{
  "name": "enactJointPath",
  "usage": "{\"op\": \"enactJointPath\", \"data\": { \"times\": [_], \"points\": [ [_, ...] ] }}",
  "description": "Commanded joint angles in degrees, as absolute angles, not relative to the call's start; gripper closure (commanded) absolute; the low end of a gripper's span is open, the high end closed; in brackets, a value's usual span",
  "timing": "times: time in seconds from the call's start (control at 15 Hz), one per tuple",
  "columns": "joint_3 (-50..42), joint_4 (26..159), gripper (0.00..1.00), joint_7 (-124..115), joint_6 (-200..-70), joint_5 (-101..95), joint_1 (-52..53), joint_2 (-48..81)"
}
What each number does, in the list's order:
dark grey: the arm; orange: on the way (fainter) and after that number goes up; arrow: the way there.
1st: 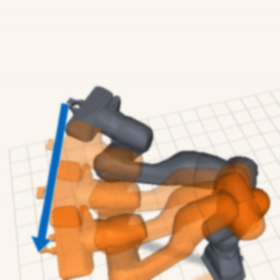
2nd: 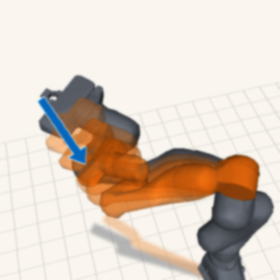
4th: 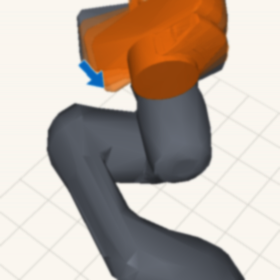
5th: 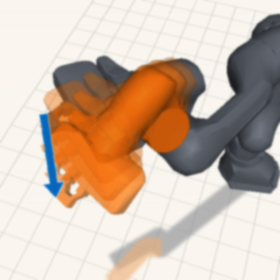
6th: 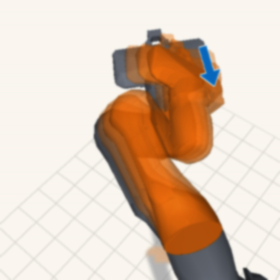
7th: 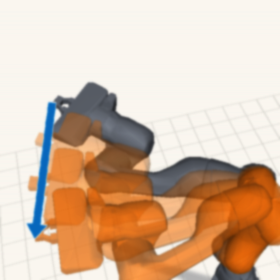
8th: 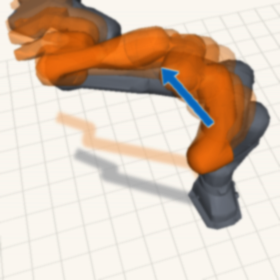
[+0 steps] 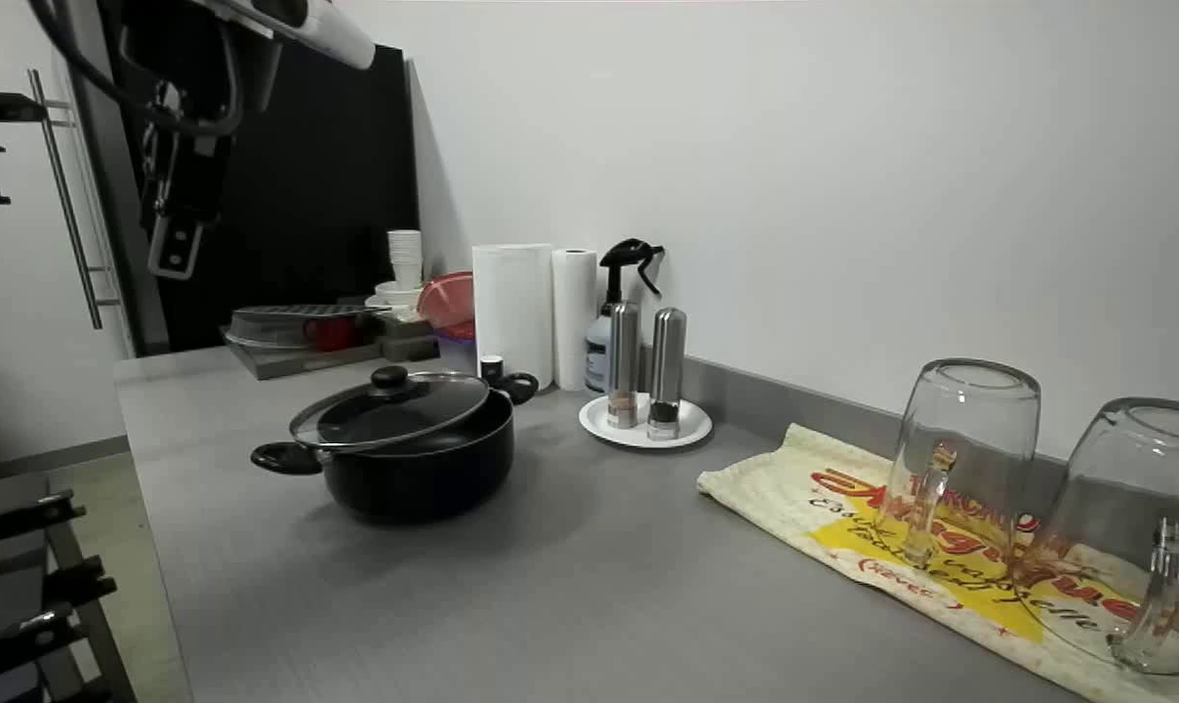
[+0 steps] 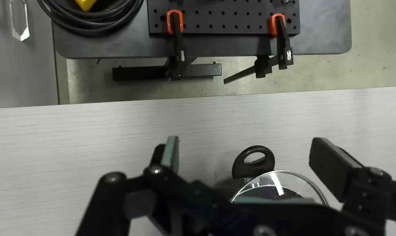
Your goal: Uncover the pot and put the lid on the counter
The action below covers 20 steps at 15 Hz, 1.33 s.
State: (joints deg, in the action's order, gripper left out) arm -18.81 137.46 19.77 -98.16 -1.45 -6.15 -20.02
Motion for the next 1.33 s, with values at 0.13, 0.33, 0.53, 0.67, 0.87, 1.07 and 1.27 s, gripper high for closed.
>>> {"op": "enactJointPath", "data": {
  "times": [0.13, 0.33, 0.53, 0.67, 0.87, 1.07, 1.27],
  "points": [
    [-17.4, 137.4, 0.0, 20.2, -98.1, -1.0, -7.6, -19.8],
    [-17.0, 137.3, 0.0, 20.1, -98.5, -0.9, -7.3, -19.6],
    [-14.8, 137.4, 0.0, 19.0, -100.7, -0.7, -6.2, -18.9],
    [-12.5, 137.9, 0.0, 17.5, -104.4, -1.0, -5.3, -18.3],
    [-9.0, 139.4, 0.0, 13.8, -115.1, -0.3, -4.1, -16.9],
    [-6.7, 140.1, 0.0, 9.8, -125.1, 1.3, -2.9, -14.8],
    [-4.8, 141.4, 0.0, 7.0, -134.8, 2.3, -1.8, -12.9]
  ]
}}
